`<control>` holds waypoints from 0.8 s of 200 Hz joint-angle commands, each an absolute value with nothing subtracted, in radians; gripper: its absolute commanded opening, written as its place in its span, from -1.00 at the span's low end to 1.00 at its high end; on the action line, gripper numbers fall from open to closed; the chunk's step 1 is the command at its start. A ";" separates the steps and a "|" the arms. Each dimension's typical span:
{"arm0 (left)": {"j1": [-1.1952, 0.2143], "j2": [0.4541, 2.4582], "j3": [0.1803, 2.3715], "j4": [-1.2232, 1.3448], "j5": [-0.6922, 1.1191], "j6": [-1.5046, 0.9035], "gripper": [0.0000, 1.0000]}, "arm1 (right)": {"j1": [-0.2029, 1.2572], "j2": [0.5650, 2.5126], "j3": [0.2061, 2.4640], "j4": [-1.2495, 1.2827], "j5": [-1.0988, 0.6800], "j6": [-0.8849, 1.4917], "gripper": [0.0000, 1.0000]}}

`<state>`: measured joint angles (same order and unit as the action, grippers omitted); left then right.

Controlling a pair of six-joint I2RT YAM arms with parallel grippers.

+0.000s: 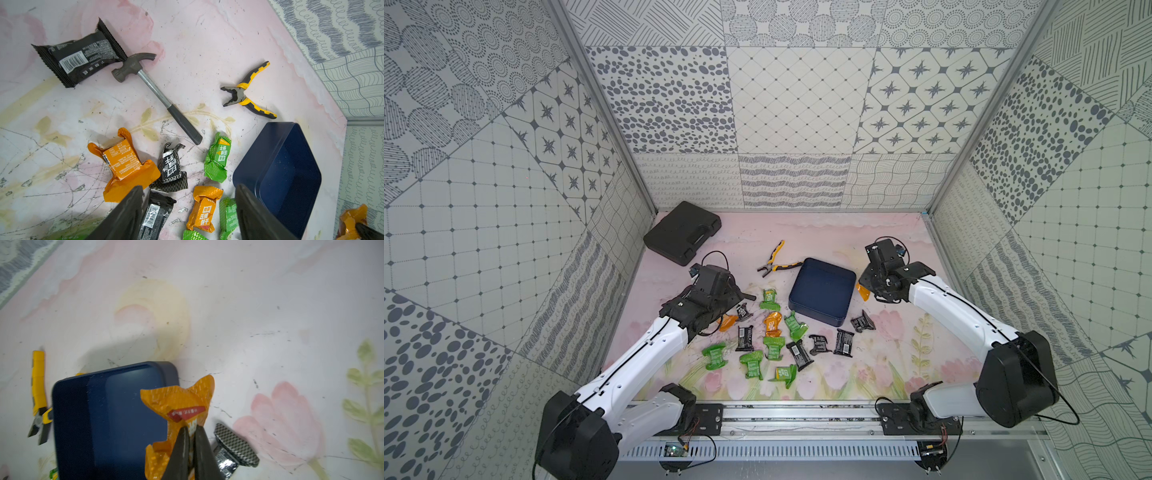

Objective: Take the cookies out of the storage box
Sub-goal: Pick up the cookie from the storage box, then place the cookie at the center of the board.

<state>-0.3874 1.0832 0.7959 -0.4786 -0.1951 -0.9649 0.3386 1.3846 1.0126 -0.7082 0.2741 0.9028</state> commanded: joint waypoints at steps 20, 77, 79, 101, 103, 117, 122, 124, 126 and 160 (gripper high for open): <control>-0.381 1.074 0.786 -0.463 -0.251 -0.962 0.46 | 0.269 1.436 0.965 -0.717 0.248 0.898 -1.00; -0.378 1.065 0.766 -0.463 -0.304 -0.964 0.46 | 0.255 1.627 1.033 -0.654 0.229 0.868 -1.00; -0.378 1.063 0.766 -0.463 -0.307 -0.964 0.46 | 0.255 1.632 1.036 -0.654 0.229 0.867 -1.00; -0.373 1.060 0.750 -0.453 -0.342 -0.956 0.46 | 0.255 1.670 1.058 -0.653 0.227 0.859 -0.92; -0.372 1.061 0.749 -0.453 -0.345 -0.955 0.46 | 0.255 1.671 1.059 -0.653 0.227 0.859 -0.88; -0.366 1.062 0.742 -0.430 -0.364 -0.948 0.46 | 0.254 1.665 1.062 -0.653 0.228 0.853 -0.63; -0.364 1.063 0.741 -0.420 -0.370 -0.941 0.46 | 0.255 1.657 1.062 -0.653 0.229 0.852 -0.55; -0.364 1.063 0.741 -0.417 -0.373 -0.938 0.46 | 0.255 1.653 1.061 -0.653 0.230 0.850 -0.51; -0.363 1.063 0.741 -0.415 -0.375 -0.937 0.46 | 0.255 1.648 1.060 -0.653 0.232 0.849 -0.48; -0.331 1.068 0.735 -0.373 -0.407 -0.864 0.54 | 0.251 1.533 1.030 -0.653 0.274 0.811 -0.09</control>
<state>-0.3588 1.0660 0.7429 -0.4515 -0.3241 -0.9474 0.2573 1.6337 1.0374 -0.6685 0.2344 0.8463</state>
